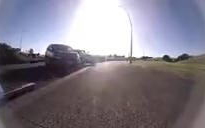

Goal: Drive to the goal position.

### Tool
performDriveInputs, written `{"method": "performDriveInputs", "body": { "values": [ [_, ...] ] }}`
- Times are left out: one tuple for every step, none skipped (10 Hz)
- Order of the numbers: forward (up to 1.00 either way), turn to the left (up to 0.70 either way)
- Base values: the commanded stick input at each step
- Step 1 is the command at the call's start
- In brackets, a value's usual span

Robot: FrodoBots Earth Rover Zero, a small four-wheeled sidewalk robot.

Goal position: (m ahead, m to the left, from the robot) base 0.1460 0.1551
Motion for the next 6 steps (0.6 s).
{"method": "performDriveInputs", "body": {
  "values": [
    [0.70,0.00],
    [0.70,0.00],
    [0.70,0.00],
    [0.70,0.00],
    [0.70,0.00],
    [0.70,0.00]
  ]
}}
